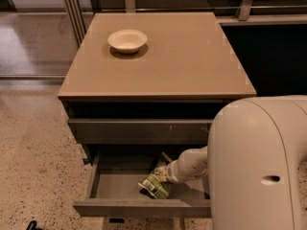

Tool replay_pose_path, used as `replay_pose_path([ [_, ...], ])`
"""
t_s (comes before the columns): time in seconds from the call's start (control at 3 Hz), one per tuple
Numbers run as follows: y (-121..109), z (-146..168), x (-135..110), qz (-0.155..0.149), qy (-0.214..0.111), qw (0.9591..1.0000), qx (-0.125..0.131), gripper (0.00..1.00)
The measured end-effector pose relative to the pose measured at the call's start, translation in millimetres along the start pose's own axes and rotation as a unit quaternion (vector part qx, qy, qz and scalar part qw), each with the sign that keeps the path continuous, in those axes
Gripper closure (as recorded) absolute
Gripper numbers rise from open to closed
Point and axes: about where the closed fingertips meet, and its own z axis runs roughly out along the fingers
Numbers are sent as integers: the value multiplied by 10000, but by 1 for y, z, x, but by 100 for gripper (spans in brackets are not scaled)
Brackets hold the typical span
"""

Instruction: Pick green jalapeno chip bag from middle drawer and place on counter

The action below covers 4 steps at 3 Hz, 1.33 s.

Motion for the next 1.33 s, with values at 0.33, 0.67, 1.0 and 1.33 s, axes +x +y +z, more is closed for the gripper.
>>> replay_pose_path([
  [0.33, 0, 0, 0, 0, 0, 10000, 0, 89],
  [0.67, 0, 0, 0, 0, 0, 10000, 0, 100],
  [1.0, 12, -4, -1, -225, 148, 9996, -88, 100],
  [1.33, 31, -30, 4, -543, 283, 9980, -145, 100],
])
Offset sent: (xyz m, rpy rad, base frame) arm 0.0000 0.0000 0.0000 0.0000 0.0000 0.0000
